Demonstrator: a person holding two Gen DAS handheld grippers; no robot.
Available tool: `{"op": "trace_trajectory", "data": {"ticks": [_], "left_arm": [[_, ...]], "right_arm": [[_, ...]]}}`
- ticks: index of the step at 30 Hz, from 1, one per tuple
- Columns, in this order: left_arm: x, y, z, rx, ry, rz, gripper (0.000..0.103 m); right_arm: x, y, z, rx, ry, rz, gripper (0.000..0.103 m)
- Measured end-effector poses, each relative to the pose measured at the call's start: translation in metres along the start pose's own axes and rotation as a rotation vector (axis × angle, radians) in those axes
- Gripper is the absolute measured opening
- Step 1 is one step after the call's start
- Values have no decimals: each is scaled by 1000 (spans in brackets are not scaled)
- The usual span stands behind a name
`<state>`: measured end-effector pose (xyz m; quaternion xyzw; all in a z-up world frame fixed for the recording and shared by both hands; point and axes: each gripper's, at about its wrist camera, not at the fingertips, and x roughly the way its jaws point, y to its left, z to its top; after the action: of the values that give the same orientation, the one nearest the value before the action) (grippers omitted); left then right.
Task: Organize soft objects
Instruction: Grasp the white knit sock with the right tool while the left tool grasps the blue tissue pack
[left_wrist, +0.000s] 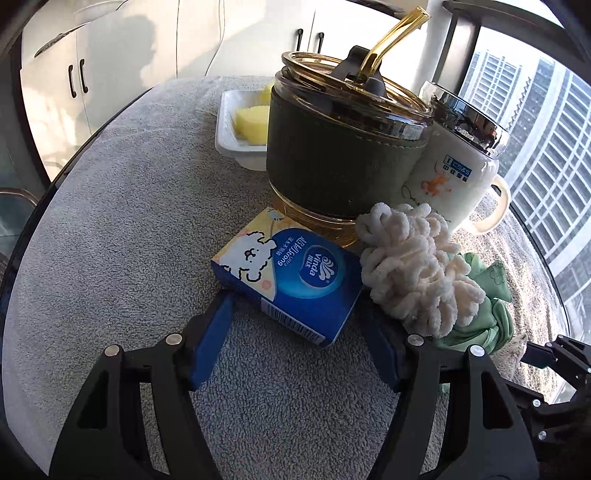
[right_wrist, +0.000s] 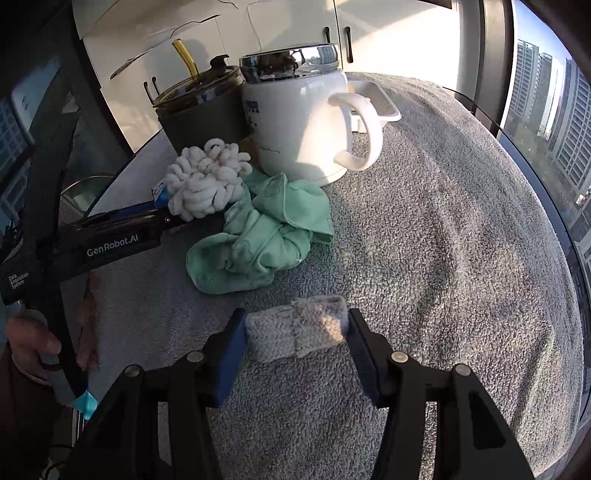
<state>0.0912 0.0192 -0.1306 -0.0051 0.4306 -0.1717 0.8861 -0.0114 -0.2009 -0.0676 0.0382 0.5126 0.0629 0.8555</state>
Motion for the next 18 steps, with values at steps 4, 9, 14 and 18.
{"op": "trace_trajectory", "data": {"ticks": [4,9,14,18], "left_arm": [[-6,15,-1,-19,-2,-44,41],[-18,30,-13,-51,25,112,26],[-33,25,-24,-5,42,42,28],[-27,6,-27,64,35,87,42]], "right_arm": [[-1,-1,0,0,0,5,57],[-2,-4,0,6,0,6,57],[-1,-4,0,3,1,7,57],[-1,-2,0,-1,1,6,57]]}}
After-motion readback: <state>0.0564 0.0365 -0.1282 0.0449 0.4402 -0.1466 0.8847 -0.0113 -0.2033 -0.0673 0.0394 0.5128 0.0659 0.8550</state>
